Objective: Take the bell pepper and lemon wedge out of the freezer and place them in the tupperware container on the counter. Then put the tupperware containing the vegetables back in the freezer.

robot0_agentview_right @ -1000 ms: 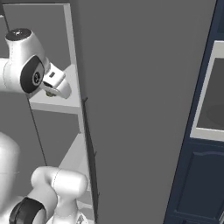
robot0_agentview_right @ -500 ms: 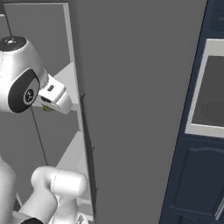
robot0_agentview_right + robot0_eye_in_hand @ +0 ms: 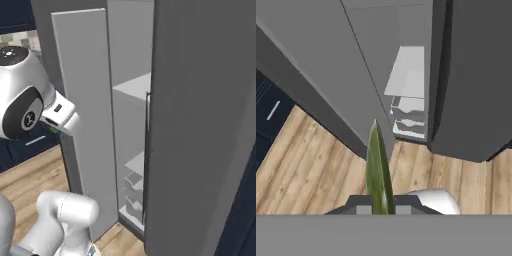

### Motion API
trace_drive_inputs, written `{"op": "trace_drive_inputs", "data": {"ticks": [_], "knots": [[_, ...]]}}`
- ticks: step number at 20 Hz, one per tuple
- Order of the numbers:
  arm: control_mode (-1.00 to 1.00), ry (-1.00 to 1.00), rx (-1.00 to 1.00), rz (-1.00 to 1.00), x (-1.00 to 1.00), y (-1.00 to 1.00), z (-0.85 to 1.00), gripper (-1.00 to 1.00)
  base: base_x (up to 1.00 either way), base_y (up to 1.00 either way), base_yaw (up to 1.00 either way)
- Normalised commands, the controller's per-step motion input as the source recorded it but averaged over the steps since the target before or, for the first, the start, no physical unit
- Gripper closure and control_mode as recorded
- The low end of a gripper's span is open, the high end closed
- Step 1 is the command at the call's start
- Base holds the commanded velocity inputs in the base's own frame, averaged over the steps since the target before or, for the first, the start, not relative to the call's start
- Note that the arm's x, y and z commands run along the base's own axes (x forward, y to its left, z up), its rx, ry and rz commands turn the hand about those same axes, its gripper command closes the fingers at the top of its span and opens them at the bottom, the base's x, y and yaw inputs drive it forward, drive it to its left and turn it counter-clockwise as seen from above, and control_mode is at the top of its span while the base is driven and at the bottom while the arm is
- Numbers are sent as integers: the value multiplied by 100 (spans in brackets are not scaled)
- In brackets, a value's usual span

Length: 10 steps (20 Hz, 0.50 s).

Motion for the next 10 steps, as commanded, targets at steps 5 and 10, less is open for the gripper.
{"op": "trace_drive_inputs", "data": {"ticks": [5,10], "knots": [[100,0,0,0,0,0,0,100,-58,-4,97],[100,0,0,0,0,0,0,100,-58,0,93]]}}
